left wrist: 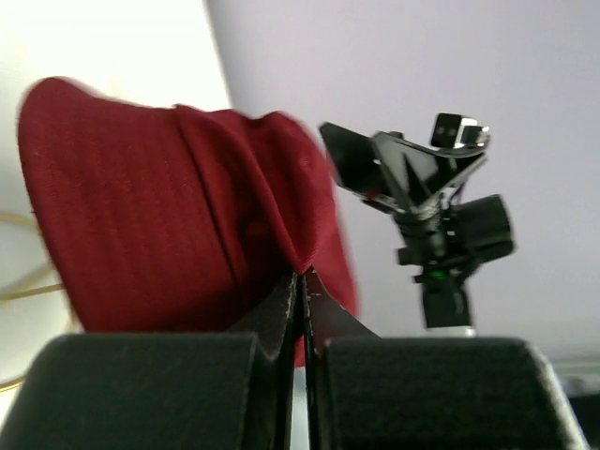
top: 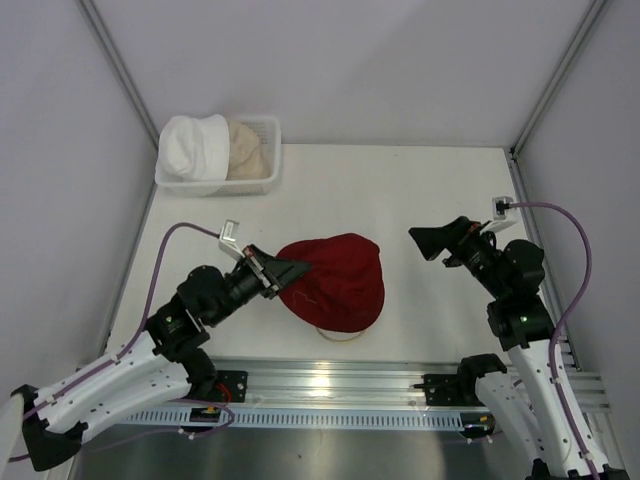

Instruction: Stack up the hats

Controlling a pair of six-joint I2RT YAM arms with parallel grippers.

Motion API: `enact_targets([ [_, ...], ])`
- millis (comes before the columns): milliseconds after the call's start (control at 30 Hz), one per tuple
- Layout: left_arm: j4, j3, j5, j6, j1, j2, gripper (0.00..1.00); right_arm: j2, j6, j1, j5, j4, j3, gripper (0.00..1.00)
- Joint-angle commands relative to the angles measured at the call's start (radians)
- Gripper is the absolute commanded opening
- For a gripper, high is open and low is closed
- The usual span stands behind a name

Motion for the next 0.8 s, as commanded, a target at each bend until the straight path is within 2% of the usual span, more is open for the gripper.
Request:
enact_targets([
  [0, -0.048, -0.041, -0.112, 0.088, -0.006, -0.069, 0.01, 0.034, 0.088, 0.023, -0.081, 0.063, -0.047, 0.99],
  [67, -0.045, -0.079, -0.148, 0.09, -0.006, -0.071, 0.01, 0.067, 0.1, 0.074, -0.084, 0.081, -0.066, 0.99],
  [233, 0.0, -0.123, -0.151, 0.115, -0.006, 0.012, 0.01, 0.137, 0.063, 0.241, 0.039, 0.095, -0.081, 0.99],
  [333, -0.039, -0.127, -0.155, 0.128, -0.006, 0.059, 0.07, 0.182, 0.039, 0.318, 0.112, 0.075, -0.081, 0.99],
  [367, -0.046, -0.132, -0.155, 0.131, -0.006, 0.062, 0.21, 0.191, 0.036, 0.327, 0.135, 0.059, -0.084, 0.99],
  [467, -0.039, -0.152, -0.152, 0.168, -0.006, 0.041, 0.43, 0.179, 0.028, 0.327, 0.189, 0.031, -0.11, 0.99],
  [500, -0.052, -0.153, -0.169, 0.182, -0.005, 0.032, 0.56, 0.173, 0.022, 0.327, 0.207, 0.022, -0.115, 0.99],
  [533, -0.074, -0.141, -0.183, 0.208, -0.006, 0.008, 0.62, 0.163, 0.016, 0.327, 0.23, 0.01, -0.115, 0.99],
  [567, -0.1, -0.136, -0.2, 0.222, -0.006, -0.005, 0.73, 0.154, 0.013, 0.327, 0.273, -0.021, -0.112, 1.0],
  [633, -0.184, -0.109, -0.264, 0.268, -0.006, -0.052, 0.83, 0.12, -0.003, 0.327, 0.315, -0.05, -0.11, 0.99],
  [667, -0.207, -0.103, -0.283, 0.286, -0.006, -0.069, 0.93, 0.11, -0.006, 0.327, 0.327, -0.059, -0.11, 0.99],
  [733, -0.273, -0.069, -0.338, 0.338, -0.005, -0.101, 0.99, 0.078, -0.018, 0.327, 0.362, -0.089, -0.099, 0.99],
  [767, -0.298, -0.058, -0.358, 0.354, -0.005, -0.135, 0.99, 0.068, -0.021, 0.327, 0.423, -0.121, -0.09, 0.99],
])
